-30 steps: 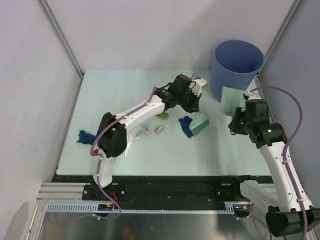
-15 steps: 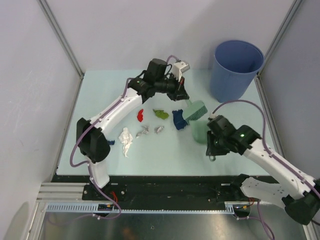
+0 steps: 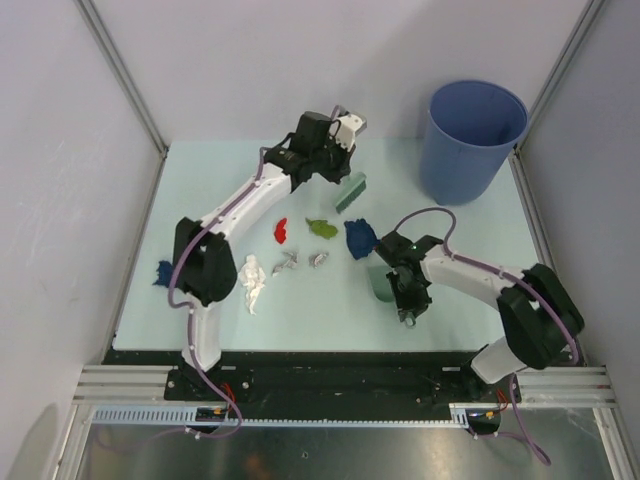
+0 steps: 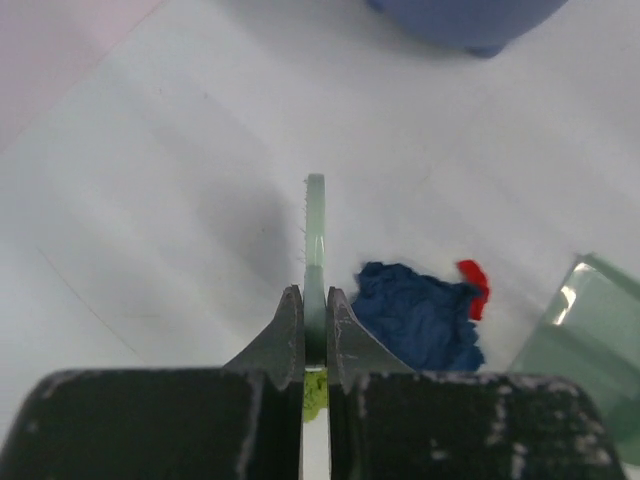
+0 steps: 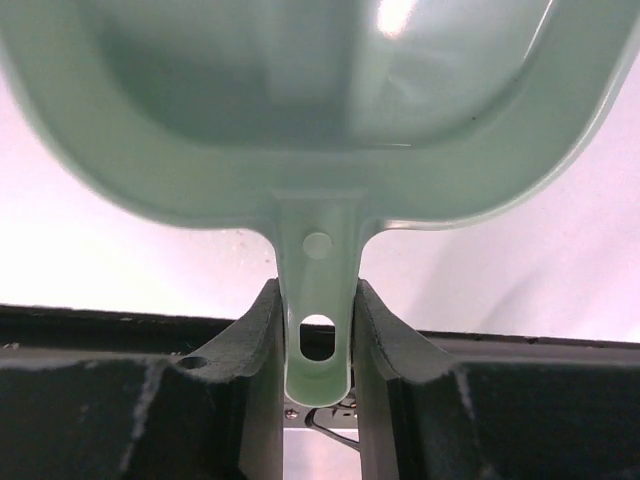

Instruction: Sweep away the paper scraps from the table

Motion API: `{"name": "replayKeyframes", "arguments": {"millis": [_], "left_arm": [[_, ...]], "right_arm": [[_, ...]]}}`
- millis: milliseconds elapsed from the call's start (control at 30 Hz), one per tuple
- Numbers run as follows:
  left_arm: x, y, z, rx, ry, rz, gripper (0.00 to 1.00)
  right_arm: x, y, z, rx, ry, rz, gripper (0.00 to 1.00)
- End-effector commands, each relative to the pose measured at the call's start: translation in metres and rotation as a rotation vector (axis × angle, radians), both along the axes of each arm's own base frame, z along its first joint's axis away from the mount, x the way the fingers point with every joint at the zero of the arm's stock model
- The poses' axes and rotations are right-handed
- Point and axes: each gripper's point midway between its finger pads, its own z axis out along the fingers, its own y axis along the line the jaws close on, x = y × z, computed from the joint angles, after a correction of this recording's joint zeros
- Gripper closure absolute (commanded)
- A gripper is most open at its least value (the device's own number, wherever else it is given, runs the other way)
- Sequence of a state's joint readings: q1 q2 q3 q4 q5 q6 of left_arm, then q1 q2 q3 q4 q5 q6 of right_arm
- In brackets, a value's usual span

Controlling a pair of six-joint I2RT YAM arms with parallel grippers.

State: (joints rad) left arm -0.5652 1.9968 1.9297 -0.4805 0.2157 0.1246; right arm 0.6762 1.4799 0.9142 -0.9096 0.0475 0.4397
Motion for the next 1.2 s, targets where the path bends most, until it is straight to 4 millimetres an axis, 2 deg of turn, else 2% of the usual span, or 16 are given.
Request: {"name": "replayKeyframes", "arguments": {"millis": [0, 67, 133, 167, 267, 333, 367, 400, 467, 500, 567, 633, 767, 900, 1033, 1167], "left_arm": [[0.021, -0.005, -0.017, 0.037, -0.026, -0.011, 1.0], [0.009, -0.021, -0.036, 0.017, 0.037, -0.07, 1.0], [-0.007, -0.032, -0.042, 0.009, 0.063, -0.124, 1.0], [-0.023, -0.043, -0.048, 0.0, 0.089, -0.186, 1.0], [-0.057, -0.059, -0.047, -0.07, 0.167, -0.308, 1.0], [-0.071, -0.061, -0.041, -0.091, 0.184, -0.339, 1.0], [-0.08, -0.06, -0.046, -0.092, 0.211, -0.357, 1.0], [-0.087, -0.059, -0.039, -0.104, 0.211, -0.371, 1.0], [-0.103, -0.056, -0.044, -0.118, 0.261, -0.395, 1.0], [-0.114, -0.056, -0.034, -0.147, 0.271, -0.431, 1.0], [-0.129, -0.058, -0.028, -0.183, 0.31, -0.47, 1.0], [-0.144, -0.061, -0.009, -0.232, 0.321, -0.527, 1.0], [-0.15, -0.065, 0.01, -0.257, 0.303, -0.547, 1.0], [-0.15, -0.064, 0.019, -0.266, 0.293, -0.541, 1.0], [-0.131, -0.05, 0.03, -0.254, 0.236, -0.454, 1.0], [-0.115, -0.029, 0.041, -0.215, 0.153, -0.371, 1.0]], "right_arm": [[0.013, 0.004, -0.005, -0.045, -0.003, 0.05, 1.0], [0.016, 0.005, -0.005, -0.041, -0.004, 0.063, 1.0], [0.024, 0.006, -0.005, -0.031, -0.016, 0.061, 1.0], [0.026, 0.006, -0.006, -0.026, -0.016, 0.06, 1.0], [0.036, 0.014, -0.012, 0.031, -0.008, 0.075, 1.0], [0.043, 0.015, -0.014, 0.041, -0.021, 0.077, 1.0], [0.049, 0.008, -0.014, 0.019, -0.039, 0.054, 1.0], [0.053, 0.006, -0.014, 0.018, -0.045, 0.045, 1.0], [0.061, 0.005, -0.015, 0.028, -0.065, 0.045, 1.0], [0.063, 0.006, -0.015, 0.035, -0.073, 0.051, 1.0], [0.068, 0.012, -0.014, 0.058, -0.095, 0.068, 1.0], [0.072, 0.017, -0.01, 0.067, -0.126, 0.088, 1.0], [0.072, 0.024, -0.004, 0.076, -0.16, 0.121, 1.0], [0.052, 0.038, 0.003, 0.099, -0.134, 0.178, 1.0], [0.031, 0.035, 0.007, 0.081, -0.087, 0.131, 1.0], [0.023, 0.037, 0.014, 0.096, -0.091, 0.135, 1.0]]}}
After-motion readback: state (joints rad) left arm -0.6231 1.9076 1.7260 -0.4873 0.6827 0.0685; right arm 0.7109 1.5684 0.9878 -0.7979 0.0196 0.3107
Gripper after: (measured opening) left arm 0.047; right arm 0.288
